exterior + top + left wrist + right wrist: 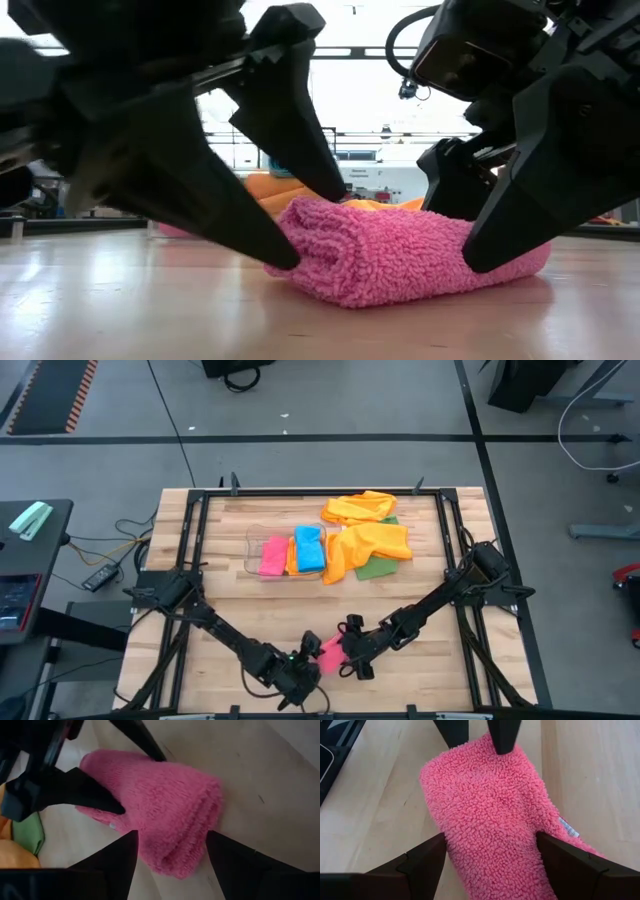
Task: Fold microfiber towels
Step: Put the folded pink microfiber cloth into the transparent bin
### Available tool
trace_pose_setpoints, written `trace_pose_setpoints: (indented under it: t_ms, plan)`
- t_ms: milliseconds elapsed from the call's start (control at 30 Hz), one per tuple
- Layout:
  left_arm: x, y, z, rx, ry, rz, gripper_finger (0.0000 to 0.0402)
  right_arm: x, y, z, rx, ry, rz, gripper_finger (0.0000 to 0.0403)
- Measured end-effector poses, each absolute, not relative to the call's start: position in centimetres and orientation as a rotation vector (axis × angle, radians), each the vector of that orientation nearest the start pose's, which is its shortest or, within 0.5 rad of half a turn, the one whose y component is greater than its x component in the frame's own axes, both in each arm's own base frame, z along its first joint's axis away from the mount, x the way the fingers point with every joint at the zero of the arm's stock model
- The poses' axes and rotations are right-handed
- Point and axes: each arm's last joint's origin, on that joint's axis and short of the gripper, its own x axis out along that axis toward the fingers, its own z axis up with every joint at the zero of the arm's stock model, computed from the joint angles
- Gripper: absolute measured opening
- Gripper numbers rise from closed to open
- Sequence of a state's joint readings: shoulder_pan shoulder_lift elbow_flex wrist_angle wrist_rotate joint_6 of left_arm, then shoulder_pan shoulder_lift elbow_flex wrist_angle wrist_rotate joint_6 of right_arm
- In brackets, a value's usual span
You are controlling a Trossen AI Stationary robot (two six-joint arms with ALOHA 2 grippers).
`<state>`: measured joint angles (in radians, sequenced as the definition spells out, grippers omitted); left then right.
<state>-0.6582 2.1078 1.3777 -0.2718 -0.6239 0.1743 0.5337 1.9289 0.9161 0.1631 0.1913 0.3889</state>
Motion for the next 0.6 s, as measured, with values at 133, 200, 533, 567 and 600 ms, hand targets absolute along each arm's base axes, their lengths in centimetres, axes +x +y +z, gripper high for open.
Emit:
trace_pose_setpoints:
  t_ms: [133, 200, 533, 567, 600]
  plan:
    - [34.6, -24.7, 13.4, 0.822, 0.825, -0.127, 0.0243, 31.0, 17.6, 10.2, 0.064, 0.843, 0.161, 0.0314]
    - [34.5, -24.6, 13.1, 0.842, 0.842, -0.13, 0.0243, 31.0, 17.6, 10.2, 0.064, 0.843, 0.161, 0.0314]
    - [35.4, -24.0, 11.9, 0.868, 0.854, -0.121, 0.021, 31.1, 17.7, 10.3, 0.066, 0.83, 0.165, 0.0314]
    - [35.3, -24.1, 11.8, 0.86, 0.854, -0.12, 0.0196, 31.1, 17.7, 10.3, 0.066, 0.828, 0.166, 0.0314]
    - [35.3, -24.1, 11.8, 0.852, 0.854, -0.117, 0.0182, 31.1, 17.7, 10.4, 0.06, 0.828, 0.17, 0.0314]
